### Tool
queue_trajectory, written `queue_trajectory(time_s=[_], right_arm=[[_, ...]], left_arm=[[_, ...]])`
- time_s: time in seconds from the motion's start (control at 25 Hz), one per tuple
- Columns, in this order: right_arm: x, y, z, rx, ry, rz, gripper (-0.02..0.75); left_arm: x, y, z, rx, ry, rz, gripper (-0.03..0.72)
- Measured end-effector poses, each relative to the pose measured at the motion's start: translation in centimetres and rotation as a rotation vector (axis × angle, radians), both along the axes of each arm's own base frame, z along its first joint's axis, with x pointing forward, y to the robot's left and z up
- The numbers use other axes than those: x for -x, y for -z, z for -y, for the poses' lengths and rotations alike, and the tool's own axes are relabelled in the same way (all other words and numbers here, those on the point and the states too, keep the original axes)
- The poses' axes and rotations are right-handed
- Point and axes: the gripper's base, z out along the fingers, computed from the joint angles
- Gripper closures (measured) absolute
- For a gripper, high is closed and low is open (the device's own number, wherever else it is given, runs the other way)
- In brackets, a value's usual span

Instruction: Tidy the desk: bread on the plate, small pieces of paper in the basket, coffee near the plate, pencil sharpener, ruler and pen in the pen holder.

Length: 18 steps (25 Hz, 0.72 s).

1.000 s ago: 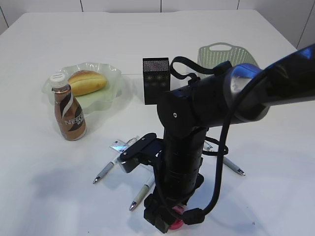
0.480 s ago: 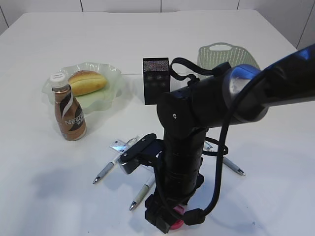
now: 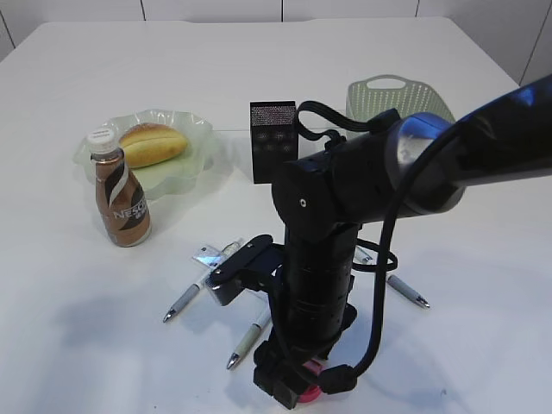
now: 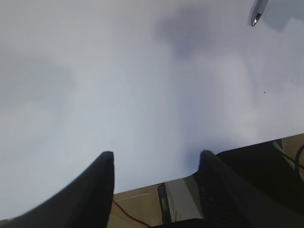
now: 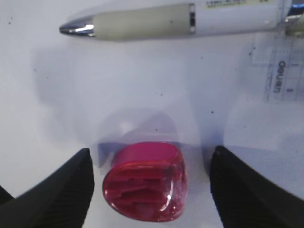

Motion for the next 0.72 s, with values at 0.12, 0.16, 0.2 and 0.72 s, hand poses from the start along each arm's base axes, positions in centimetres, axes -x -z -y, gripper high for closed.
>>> queue_trajectory(time_s=[0.12,0.16,0.2,0.72], right_arm=[[0.06,0.00,0.06,0.008,-0.003,-0.009,0.145],[0.06,-0.01,0.07,0.010,-0.005,-0.010,0.144],[0.08,-0.01,0.16,0.019,-0.011,-0.011,0.145],[0.20,0.04,0.38,0.043,-0.023,-0.025,0.148]], left_arm=[[0.00,0.00,0.00,0.000,0.000,0.000,0.294],[0.00,0.00,0.00,0.000,0.000,0.000,0.294],[0.00,0.00,0.00,0.000,0.000,0.000,0.294],[-0.01,0.01,-0.17,-0.020,0.001,0.001,0.294]])
